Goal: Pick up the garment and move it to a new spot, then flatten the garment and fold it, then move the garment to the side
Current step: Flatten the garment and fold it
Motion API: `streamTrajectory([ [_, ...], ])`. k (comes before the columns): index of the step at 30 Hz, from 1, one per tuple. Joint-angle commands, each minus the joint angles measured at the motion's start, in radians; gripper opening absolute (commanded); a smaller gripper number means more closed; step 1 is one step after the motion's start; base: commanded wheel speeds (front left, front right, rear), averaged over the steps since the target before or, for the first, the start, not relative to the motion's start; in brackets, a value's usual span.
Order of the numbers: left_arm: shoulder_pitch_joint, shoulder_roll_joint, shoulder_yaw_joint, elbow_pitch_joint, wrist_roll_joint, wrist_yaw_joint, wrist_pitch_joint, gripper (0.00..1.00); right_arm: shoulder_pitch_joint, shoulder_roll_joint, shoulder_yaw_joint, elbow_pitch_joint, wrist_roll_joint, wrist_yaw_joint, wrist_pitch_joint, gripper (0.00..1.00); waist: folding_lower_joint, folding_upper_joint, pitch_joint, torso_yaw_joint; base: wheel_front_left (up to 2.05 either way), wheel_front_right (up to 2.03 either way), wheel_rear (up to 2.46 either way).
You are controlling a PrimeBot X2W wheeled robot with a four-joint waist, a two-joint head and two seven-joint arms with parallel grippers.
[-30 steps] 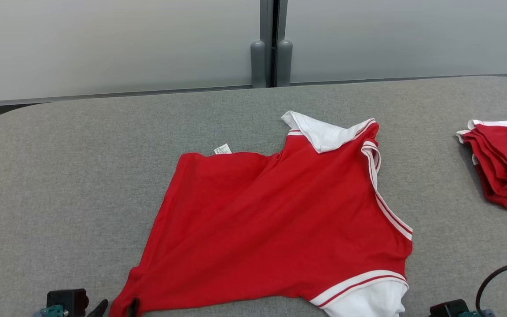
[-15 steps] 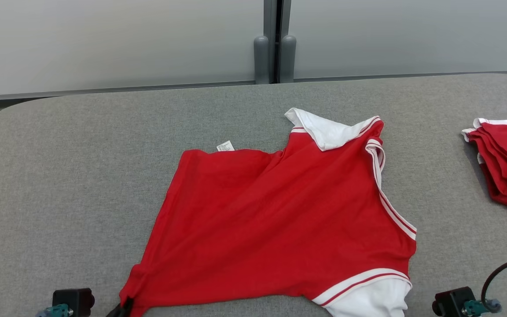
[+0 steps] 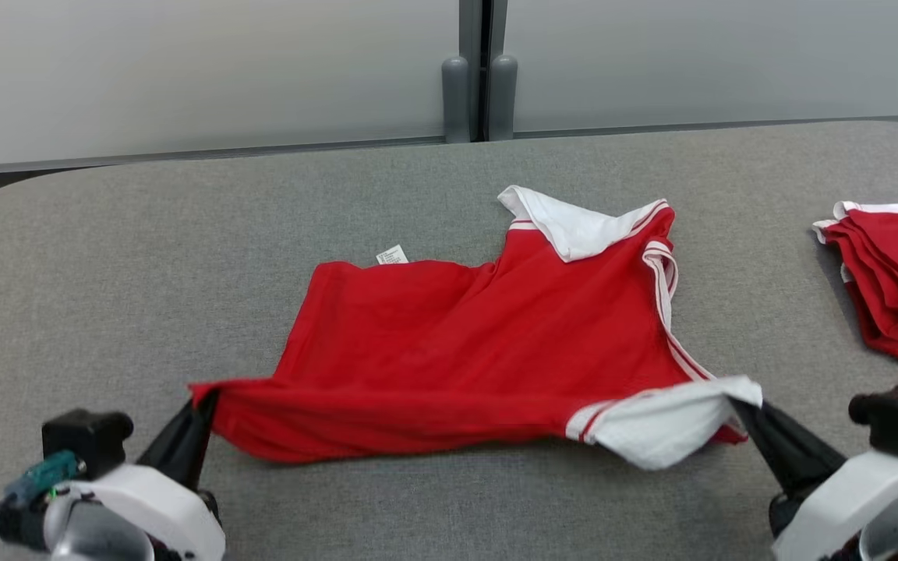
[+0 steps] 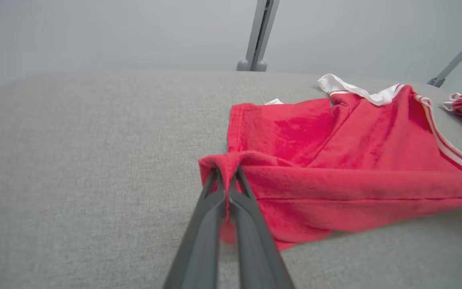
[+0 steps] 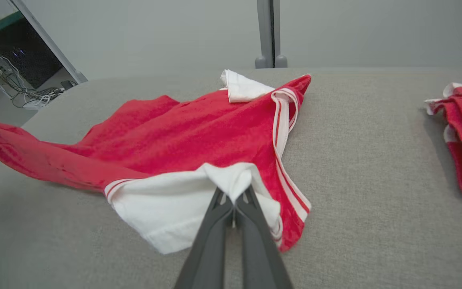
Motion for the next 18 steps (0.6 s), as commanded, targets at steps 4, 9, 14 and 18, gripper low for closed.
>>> streamTrajectory([
  [4, -0.176, 0.026, 0.011, 0.009, 0.028, -0.045, 0.016, 0.0, -0.158, -0.011, -0.001, 0.032, 0.019, 0.0, -0.059, 0.0, 0.0, 0.0, 0.066, -0.003, 0.0, 0.0, 0.0],
  [9, -0.455, 0.022, 0.012, 0.105, 0.042, -0.116, 0.06, 0.0, -0.419, -0.029, 0.03, 0.141, 0.103, 0.0, -0.13, 0.0, 0.0, 0.0, 0.168, -0.002, 0.0, 0.0, 0.0],
  [14, -0.76, -0.007, 0.002, 0.294, 0.06, -0.181, 0.096, 0.0, -0.732, -0.066, 0.085, 0.29, 0.172, 0.0, -0.223, 0.0, 0.0, 0.0, 0.274, -0.002, 0.0, 0.0, 0.0],
  [18, -0.923, -0.026, -0.002, 0.417, 0.073, -0.211, 0.098, 0.0, -0.916, -0.074, 0.123, 0.368, 0.208, 0.0, -0.268, 0.0, 0.0, 0.0, 0.332, -0.005, 0.0, 0.0, 0.0],
])
